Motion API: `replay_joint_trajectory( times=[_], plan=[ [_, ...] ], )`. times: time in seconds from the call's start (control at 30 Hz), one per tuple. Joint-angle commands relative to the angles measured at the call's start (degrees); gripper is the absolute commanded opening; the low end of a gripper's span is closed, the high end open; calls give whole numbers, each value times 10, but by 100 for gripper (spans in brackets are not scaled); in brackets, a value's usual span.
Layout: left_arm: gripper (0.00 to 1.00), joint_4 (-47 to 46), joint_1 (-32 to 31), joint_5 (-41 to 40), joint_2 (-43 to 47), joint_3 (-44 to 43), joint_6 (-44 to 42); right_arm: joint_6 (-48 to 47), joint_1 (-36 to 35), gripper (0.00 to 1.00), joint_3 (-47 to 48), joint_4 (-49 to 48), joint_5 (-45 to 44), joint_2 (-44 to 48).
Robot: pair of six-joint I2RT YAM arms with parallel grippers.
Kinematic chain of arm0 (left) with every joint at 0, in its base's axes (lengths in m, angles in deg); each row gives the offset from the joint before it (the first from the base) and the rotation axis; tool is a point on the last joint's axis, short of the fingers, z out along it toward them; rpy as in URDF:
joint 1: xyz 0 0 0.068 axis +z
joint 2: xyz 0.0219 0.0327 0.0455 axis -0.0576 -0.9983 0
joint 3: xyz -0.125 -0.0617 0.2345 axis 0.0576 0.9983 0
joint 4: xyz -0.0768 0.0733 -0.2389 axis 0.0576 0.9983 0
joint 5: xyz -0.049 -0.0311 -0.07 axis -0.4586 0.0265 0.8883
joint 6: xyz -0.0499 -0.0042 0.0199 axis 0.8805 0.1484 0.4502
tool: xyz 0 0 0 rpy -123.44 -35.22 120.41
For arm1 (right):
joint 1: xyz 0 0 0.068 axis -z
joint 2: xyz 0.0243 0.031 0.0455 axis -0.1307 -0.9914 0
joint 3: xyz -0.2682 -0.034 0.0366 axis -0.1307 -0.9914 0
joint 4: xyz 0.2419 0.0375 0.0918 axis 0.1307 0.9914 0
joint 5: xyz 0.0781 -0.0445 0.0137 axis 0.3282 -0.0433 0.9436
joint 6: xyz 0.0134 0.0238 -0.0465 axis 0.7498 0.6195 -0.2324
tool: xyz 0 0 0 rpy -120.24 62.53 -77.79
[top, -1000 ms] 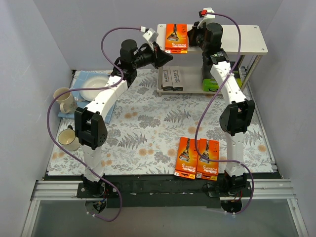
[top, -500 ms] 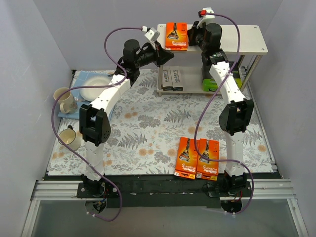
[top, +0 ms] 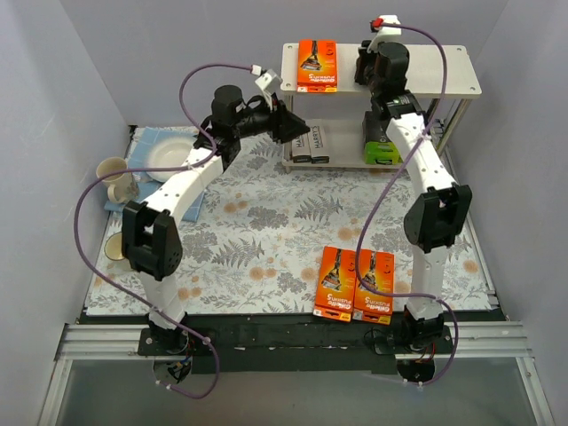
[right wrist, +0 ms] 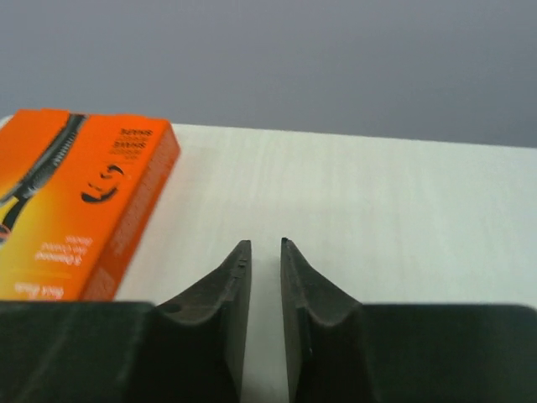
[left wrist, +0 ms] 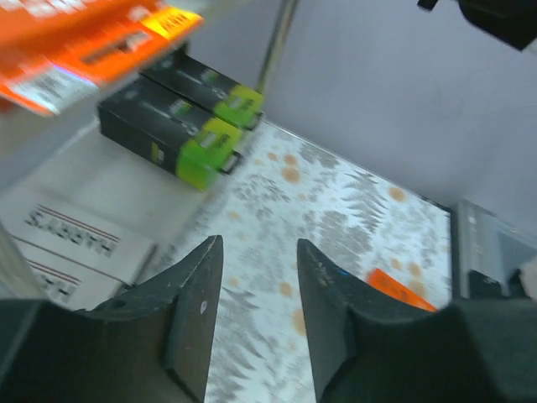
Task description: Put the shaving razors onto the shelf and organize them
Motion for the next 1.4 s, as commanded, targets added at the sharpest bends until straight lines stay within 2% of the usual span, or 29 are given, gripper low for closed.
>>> replay_joint_trajectory(
  times=[0.0,0.03,0.07,0.1,0.17,0.2,0.23,0.33,0.4,0.47,0.63,0.7,0.77,0.83,1.07,1.37],
  plan=[
    [44,36,-5,45,150,131,-21,-38,12,37,-127,-16,-70,197],
    [46,44,-4,41,166,158,-25,-57,12,39,-181,-28,-59,235],
    [48,45,-5,41,182,189,-25,-58,12,40,-293,-36,-36,277],
    [49,46,-6,41,195,237,-26,-57,11,46,-362,-84,-17,363],
    [51,50,-7,41,225,284,-14,-57,10,56,-464,-85,58,442],
    [53,50,-7,42,231,303,-9,-55,9,64,-542,-70,79,502],
    [53,50,-8,46,238,336,-5,-46,9,68,-570,3,90,526],
    [57,45,-14,49,235,377,13,-27,12,80,-656,142,126,594],
    [57,42,-18,43,228,388,23,-38,13,80,-725,163,144,640],
    [57,41,-28,35,218,398,27,-52,20,81,-751,207,138,652],
    [57,39,-47,19,204,402,22,-33,90,81,-801,309,141,628],
    [57,39,-50,13,199,400,17,-37,107,81,-780,363,136,566],
    [57,39,-56,12,197,398,16,-32,133,78,-751,406,174,505],
    [57,39,-58,6,190,394,14,-17,145,76,-754,415,197,486],
    [58,46,-62,-14,174,371,-3,4,146,72,-760,453,165,448],
    [58,33,-64,-10,143,346,12,31,146,64,-794,434,173,369]
  ],
)
